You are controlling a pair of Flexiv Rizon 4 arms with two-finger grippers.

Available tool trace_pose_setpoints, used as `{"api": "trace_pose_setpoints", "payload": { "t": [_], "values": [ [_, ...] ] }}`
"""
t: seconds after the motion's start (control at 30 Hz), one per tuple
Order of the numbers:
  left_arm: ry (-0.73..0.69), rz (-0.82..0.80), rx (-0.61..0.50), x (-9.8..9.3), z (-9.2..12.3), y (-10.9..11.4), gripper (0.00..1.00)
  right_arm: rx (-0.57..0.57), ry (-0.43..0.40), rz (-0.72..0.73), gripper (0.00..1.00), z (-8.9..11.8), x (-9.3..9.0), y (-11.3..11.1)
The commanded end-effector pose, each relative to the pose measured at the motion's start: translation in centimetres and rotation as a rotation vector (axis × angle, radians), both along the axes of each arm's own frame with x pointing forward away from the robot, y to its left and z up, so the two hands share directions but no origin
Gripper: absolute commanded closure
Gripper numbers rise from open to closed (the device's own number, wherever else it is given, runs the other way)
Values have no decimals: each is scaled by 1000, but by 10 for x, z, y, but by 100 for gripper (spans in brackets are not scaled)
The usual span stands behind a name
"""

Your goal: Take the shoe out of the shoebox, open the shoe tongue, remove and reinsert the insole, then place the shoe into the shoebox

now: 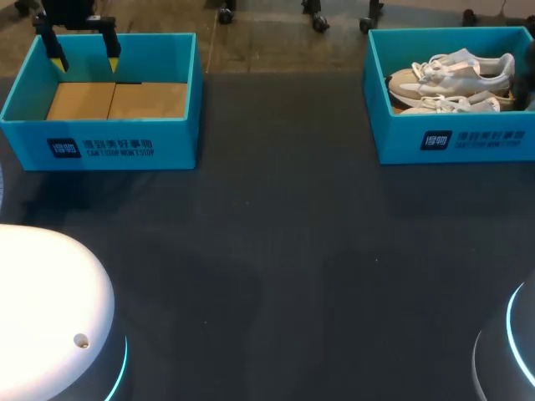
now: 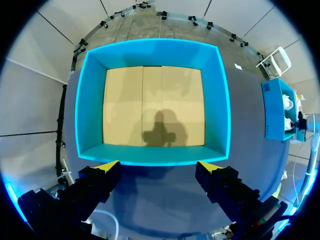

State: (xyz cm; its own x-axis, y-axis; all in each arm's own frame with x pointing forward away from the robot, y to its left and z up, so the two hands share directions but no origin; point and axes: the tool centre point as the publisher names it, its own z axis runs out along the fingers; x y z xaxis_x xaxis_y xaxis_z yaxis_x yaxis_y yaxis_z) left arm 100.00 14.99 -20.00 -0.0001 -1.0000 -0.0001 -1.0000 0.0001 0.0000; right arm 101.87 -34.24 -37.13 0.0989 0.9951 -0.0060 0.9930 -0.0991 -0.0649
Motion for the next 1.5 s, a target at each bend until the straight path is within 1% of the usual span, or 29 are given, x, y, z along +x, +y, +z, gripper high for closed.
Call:
{"api": "trace_pose_setpoints", "payload": {
  "t": [0.03, 0.17, 0.33, 0.53, 0.8, 0.97, 1.0, 1.03, 1.07, 1.27, 1.5],
  "values": [
    [0, 0, 0, 0, 0, 0, 0, 1, 12, -2, 100, -8, 4, 3],
    [0, 0, 0, 0, 0, 0, 0, -11, 2, -37, 100, -6, 3, 2],
    [0, 0, 0, 0, 0, 0, 0, -34, -23, -87, 100, 6, 8, 2],
    [0, 0, 0, 0, 0, 0, 0, -62, -33, -99, 100, 21, 14, -1],
    [0, 0, 0, 0, 0, 0, 0, -109, -32, -142, 100, 38, 25, -5],
    [0, 0, 0, 0, 0, 0, 0, -127, -27, -184, 100, 53, 31, -4],
    [0, 0, 0, 0, 0, 0, 0, -150, -22, -193, 100, 60, 32, -3],
    [0, 0, 0, 0, 0, 0, 0, -150, -22, -193, 100, 60, 32, -3],
    [0, 0, 0, 0, 0, 0, 0, -173, -30, -202, 100, 72, 32, -1],
    [0, 0, 0, 0, 0, 0, 0, -183, -64, -239, 100, 117, 28, 0],
    [0, 0, 0, 0, 0, 0, 0, -227, -80, -241, 100, 168, 7, 10]
  ]
}}
